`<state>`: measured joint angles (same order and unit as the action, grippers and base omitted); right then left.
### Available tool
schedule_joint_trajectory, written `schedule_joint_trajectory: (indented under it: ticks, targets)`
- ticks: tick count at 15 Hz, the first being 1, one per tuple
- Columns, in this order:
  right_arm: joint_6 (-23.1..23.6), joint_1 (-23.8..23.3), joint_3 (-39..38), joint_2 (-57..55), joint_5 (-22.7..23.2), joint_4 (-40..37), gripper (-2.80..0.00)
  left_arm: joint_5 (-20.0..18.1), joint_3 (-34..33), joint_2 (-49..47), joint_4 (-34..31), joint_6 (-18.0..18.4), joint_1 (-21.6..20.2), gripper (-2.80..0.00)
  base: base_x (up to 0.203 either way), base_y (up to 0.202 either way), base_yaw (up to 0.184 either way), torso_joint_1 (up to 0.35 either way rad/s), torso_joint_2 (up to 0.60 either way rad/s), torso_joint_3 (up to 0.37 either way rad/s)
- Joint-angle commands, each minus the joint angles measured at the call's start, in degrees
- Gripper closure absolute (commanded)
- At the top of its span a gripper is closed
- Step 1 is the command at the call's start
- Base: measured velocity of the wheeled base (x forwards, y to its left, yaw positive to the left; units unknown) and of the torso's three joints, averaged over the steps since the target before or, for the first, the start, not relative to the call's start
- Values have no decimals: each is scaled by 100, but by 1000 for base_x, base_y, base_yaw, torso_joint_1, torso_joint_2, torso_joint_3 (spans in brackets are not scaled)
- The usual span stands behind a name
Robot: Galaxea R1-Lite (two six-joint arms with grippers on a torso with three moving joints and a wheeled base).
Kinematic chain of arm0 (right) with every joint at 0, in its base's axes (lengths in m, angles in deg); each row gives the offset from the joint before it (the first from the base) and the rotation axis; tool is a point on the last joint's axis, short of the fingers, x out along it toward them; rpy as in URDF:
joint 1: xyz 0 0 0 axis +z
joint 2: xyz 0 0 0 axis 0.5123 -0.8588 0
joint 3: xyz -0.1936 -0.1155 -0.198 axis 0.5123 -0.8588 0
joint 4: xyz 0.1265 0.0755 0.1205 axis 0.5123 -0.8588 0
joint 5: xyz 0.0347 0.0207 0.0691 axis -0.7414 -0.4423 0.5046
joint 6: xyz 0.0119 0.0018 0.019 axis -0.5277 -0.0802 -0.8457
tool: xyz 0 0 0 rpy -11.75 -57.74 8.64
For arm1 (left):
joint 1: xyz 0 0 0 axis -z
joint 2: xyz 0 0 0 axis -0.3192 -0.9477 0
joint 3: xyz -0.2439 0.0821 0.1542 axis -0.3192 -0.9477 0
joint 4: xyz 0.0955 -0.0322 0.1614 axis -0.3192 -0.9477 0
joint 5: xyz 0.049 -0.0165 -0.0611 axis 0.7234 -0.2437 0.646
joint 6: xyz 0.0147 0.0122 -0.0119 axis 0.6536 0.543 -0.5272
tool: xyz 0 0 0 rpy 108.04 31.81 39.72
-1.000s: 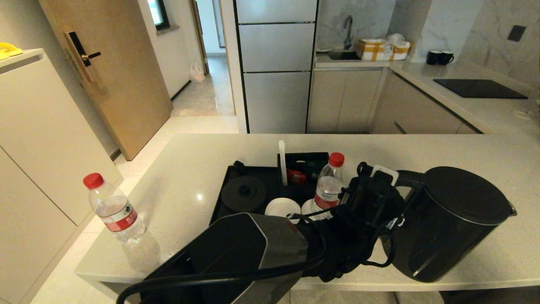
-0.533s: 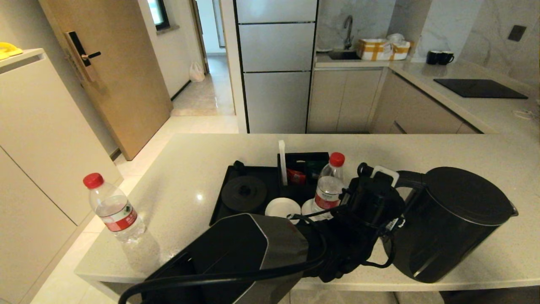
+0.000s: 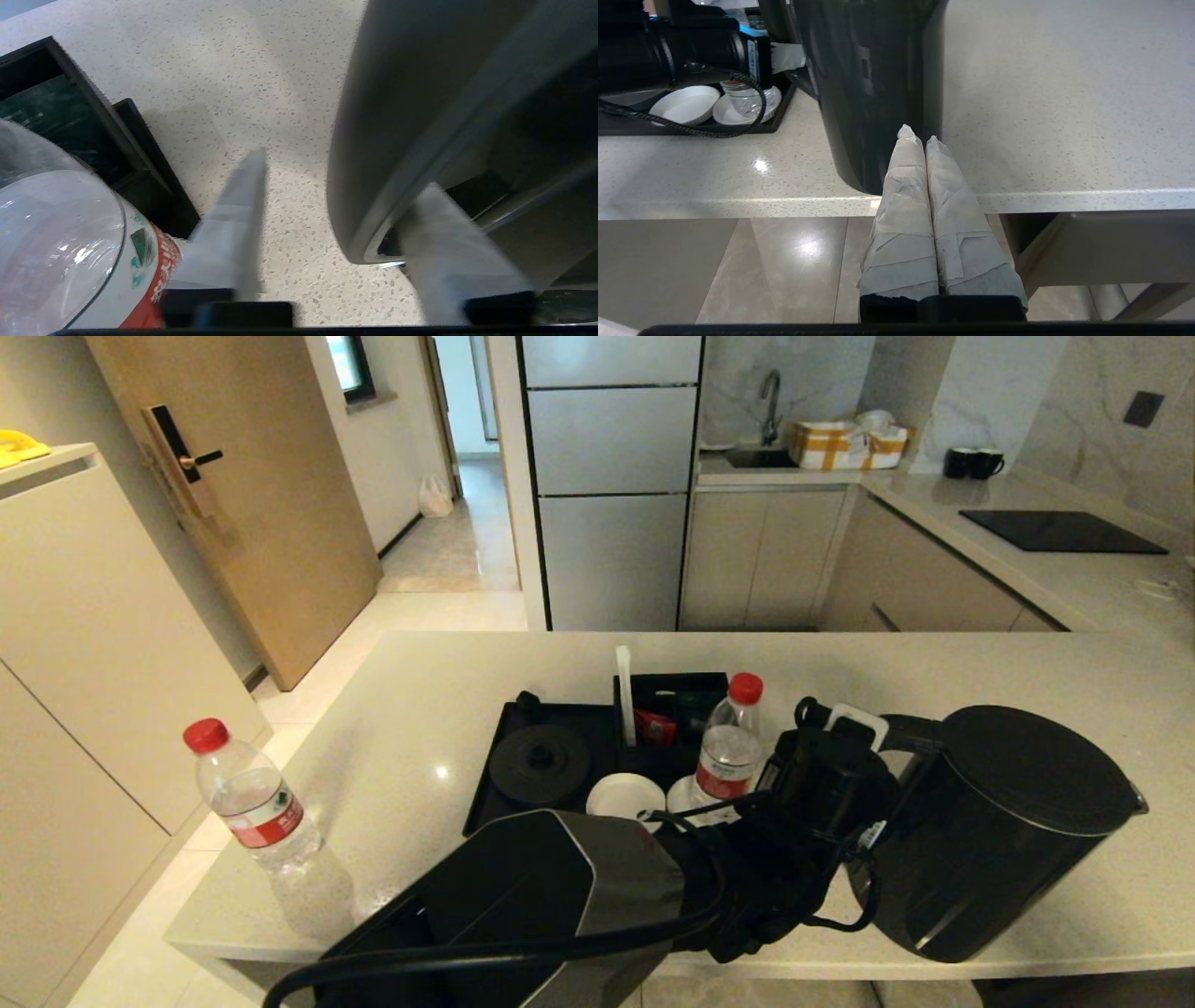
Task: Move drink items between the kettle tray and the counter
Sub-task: Return the kettle to its original position
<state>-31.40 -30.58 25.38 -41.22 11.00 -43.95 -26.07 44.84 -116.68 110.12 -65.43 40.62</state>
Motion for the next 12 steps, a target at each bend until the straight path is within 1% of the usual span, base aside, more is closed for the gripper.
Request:
schedule_joint_trajectory:
  ticks: [1, 3, 5, 12]
  targets:
    - [1, 2, 6, 1, 1, 1, 0, 14, -2, 12, 12, 2, 0, 0, 0, 0, 0, 0, 0, 0]
    - [1, 2, -2, 1, 1, 1, 0, 14, 7, 4, 12, 2, 0, 0, 0, 0, 0, 0, 0, 0]
    - [1, 2, -2, 1, 1, 1, 0, -71, 7, -6, -11, 2, 0, 0, 0, 0, 0, 0, 0, 0]
    - [1, 2, 6, 1, 1, 1, 0, -83, 7, 65, -14, 11, 0, 0, 0, 0, 0, 0, 0, 0]
